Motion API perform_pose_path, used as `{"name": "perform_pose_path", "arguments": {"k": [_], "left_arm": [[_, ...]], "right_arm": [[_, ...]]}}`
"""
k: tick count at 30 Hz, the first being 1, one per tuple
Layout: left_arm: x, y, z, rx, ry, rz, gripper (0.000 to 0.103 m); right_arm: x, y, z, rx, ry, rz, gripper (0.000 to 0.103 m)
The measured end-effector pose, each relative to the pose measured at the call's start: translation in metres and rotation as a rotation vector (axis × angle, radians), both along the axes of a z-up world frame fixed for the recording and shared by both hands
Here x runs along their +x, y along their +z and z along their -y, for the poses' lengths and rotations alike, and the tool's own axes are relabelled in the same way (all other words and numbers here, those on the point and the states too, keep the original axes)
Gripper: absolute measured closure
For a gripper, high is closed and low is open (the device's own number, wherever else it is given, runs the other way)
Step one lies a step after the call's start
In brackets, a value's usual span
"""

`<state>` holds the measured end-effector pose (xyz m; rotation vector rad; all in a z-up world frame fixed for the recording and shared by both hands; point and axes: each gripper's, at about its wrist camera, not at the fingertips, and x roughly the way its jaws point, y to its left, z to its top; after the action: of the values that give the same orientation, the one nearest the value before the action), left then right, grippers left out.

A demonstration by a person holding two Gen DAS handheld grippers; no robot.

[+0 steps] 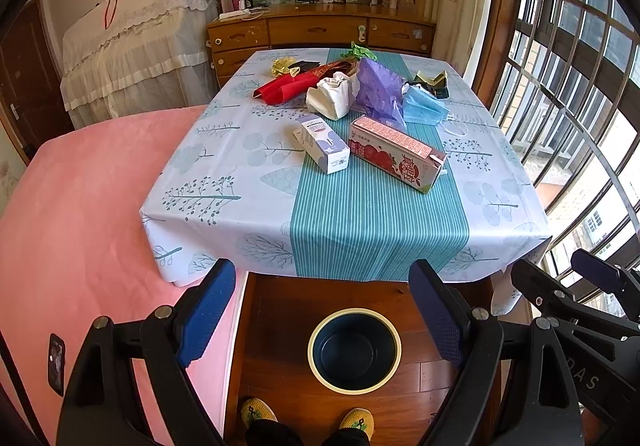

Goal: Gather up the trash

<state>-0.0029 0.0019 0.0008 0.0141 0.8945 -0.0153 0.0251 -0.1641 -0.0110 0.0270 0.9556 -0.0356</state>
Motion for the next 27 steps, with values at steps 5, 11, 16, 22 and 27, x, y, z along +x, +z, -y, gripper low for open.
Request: {"name": "perform_pose_path", "arguments": {"k": [5,11,16,22,27], "left_arm": [[0.0003,-0.001,-0.0009,-0.002,0.001,0.001,0.016],[0.0004,-0.0013,-0.0017,-0.001,0.002,0.0,0.016],[0.0003,-0.0015,-0.0016,-0.002,0.001,0.002,0.016],[0.0002,-0.0014,-0.0017,-0.001,0.001,0.002,0.016],[-0.0007,-0.0014,-0.0061,-0.006,0.006,-0.002,0.016]], "right_arm": [[0.0003,0.0006,0.0004,0.001,-0.001,-0.001,0.026],[0.0004,0.0004,0.0005,0.001,0.001,-0.002,0.026],[0.0007,0.0003,0.0006,0.0,0.001,-0.001,0.026],[0.0013,0.001,0.0018,0.003,0.002,-0.001,0.026],[0.0021,-0.001,0.0003,0.004,0.002,-0.002,0.026]]}}
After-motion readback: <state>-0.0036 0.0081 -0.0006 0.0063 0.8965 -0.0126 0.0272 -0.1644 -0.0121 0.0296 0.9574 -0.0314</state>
